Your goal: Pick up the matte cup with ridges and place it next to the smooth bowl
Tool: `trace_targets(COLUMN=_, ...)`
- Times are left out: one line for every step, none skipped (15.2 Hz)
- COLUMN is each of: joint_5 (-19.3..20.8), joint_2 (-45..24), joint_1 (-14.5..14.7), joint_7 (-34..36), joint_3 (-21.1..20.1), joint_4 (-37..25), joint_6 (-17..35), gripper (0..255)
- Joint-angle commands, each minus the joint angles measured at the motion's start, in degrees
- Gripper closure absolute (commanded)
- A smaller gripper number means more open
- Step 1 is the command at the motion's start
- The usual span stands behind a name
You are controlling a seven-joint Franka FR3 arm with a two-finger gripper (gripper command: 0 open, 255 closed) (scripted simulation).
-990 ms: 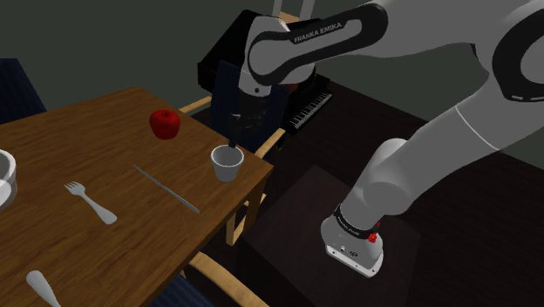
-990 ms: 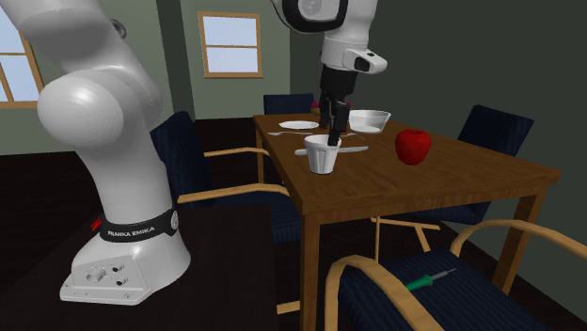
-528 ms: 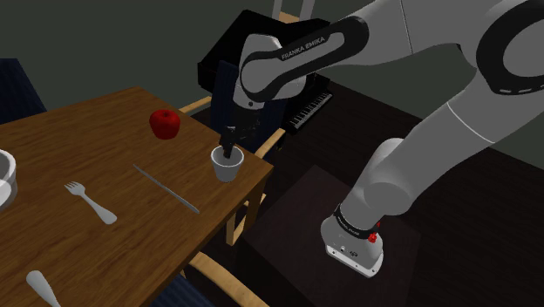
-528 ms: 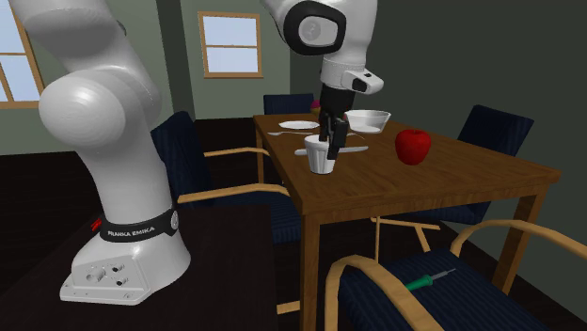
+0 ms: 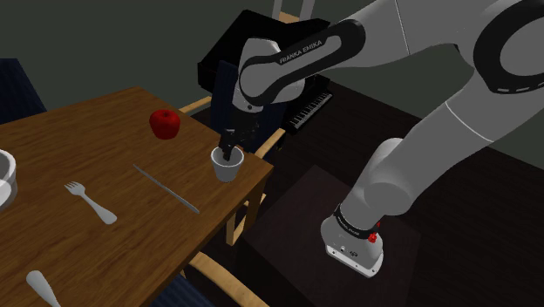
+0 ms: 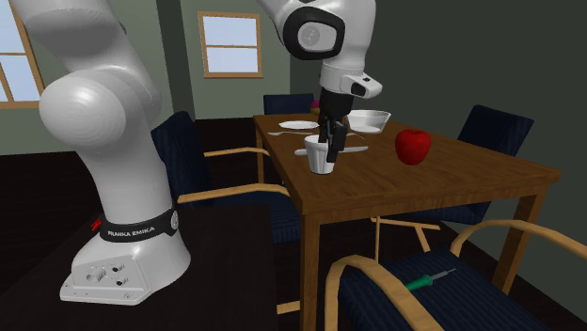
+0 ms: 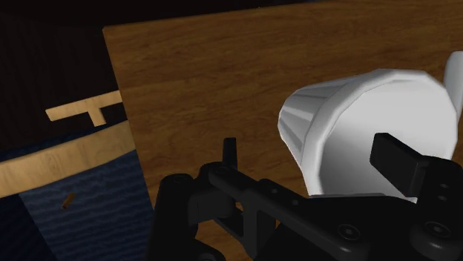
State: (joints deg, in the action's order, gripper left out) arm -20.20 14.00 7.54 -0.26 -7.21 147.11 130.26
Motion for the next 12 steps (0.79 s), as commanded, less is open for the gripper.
trace_targets(joint_5=0.0, joint_2=0.0, joint_1=0.0, joint_7=0.0, joint_3=0.0, joint_4=0.0, joint_6=0.0, gripper=255)
trace_targets(joint_5=0.0, joint_2=0.0, joint_1=0.0, joint_7=0.0, joint_3=0.0, joint_4=0.0, joint_6=0.0, gripper=255)
trace_targets(joint_5=0.0, joint_2=0.0, joint_1=0.0, joint_7=0.0, joint_3=0.0, joint_4=0.0, joint_6=0.0, gripper=255)
trace_targets(joint_5=0.0, joint_2=0.0, joint_1=0.0, joint_7=0.0, joint_3=0.0, joint_4=0.0, joint_6=0.0, gripper=255)
trace_targets(joint_5=0.0, joint_2=0.0, joint_1=0.0, joint_7=0.0, joint_3=0.0, joint_4=0.0, joint_6=0.0, gripper=255)
trace_targets(joint_5=0.0, joint_2=0.01, joint_1=0.0, joint_7=0.01, joint_3=0.0, joint_4=0.0, joint_6=0.0, gripper=255)
trace_targets(joint_5=0.0, joint_2=0.01, joint_1=0.01, joint_7=0.02, joint_3=-0.01, joint_4=0.0, joint_6=-0.01, gripper=255)
trace_targets(joint_5=-0.01, joint_2=0.0, joint_1=0.01, joint_7=0.02, joint_3=-0.01, joint_4=0.0, joint_6=0.01, gripper=255)
trace_targets(joint_5=-0.01, joint_2=0.01, joint_1=0.01, joint_7=0.01, joint_3=-0.01, joint_4=0.03, joint_6=0.02, gripper=255)
trace_targets(joint_5=0.0, joint_2=-0.01, joint_1=0.01, joint_7=0.0, joint_3=0.0, joint_4=0.0, joint_6=0.01, gripper=255)
trace_targets(joint_5=0.19, joint_2=0.56, joint_1=-0.05, joint_7=0.25, joint_3=0.04, joint_4=-0.32, joint_6=-0.85, gripper=255)
trace_targets(joint_5=0.37, joint_2=1.09, joint_1=-0.11, joint_7=0.49, joint_3=0.07, joint_4=-0.66, joint_6=-1.71, gripper=255)
